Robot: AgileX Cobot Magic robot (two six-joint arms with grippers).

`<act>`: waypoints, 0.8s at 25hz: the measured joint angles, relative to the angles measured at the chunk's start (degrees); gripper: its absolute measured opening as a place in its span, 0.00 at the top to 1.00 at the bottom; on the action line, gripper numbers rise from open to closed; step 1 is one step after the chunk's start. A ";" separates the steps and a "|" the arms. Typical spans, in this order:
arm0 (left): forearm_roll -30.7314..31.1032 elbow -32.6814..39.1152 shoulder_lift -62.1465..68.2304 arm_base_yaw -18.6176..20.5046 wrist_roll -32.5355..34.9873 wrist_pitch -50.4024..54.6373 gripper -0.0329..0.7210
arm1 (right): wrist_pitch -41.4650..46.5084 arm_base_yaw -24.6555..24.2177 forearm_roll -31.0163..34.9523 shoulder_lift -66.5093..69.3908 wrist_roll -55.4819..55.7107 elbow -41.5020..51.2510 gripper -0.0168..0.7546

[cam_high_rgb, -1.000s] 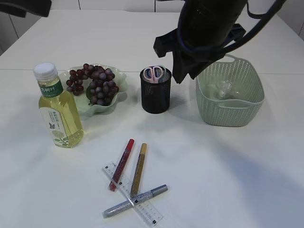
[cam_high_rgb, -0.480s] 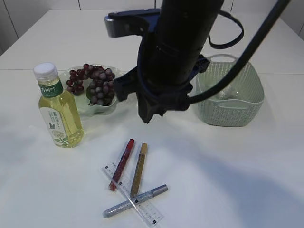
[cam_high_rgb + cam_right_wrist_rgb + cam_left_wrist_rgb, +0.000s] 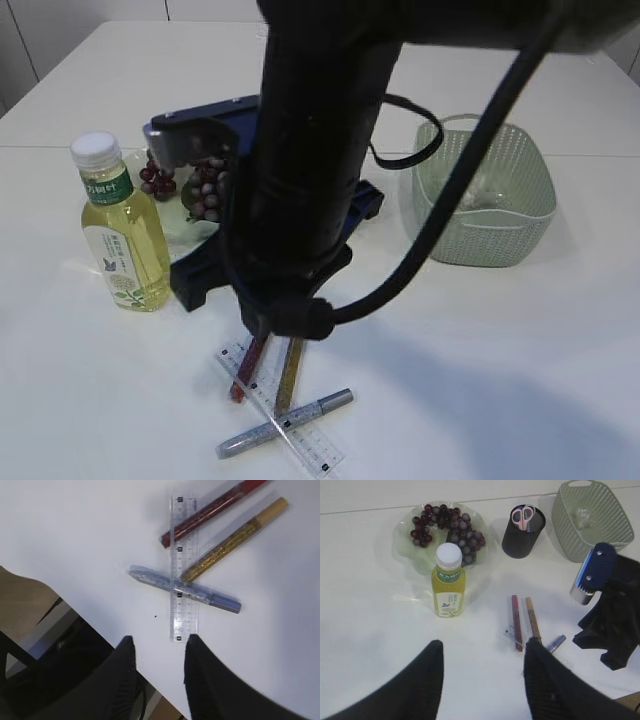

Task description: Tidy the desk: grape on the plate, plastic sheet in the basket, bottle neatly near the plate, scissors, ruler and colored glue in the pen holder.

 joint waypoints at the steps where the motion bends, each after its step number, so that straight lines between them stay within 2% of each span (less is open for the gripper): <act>1: 0.11 0.00 -0.55 0.00 0.01 0.00 0.45 | 0.00 0.58 0.00 0.71 0.10 0.00 0.61; 7: 0.19 -0.04 -3.31 0.00 -0.10 0.08 0.45 | -0.11 1.68 0.23 5.81 0.25 0.00 0.50; 12: 0.19 -0.04 -3.66 0.00 -0.10 0.08 0.45 | -0.40 1.68 0.23 10.07 0.25 -0.96 0.48; 20: 0.47 -0.04 -3.66 0.00 -0.10 0.08 0.45 | -0.87 1.68 0.03 17.85 -0.12 -9.16 0.48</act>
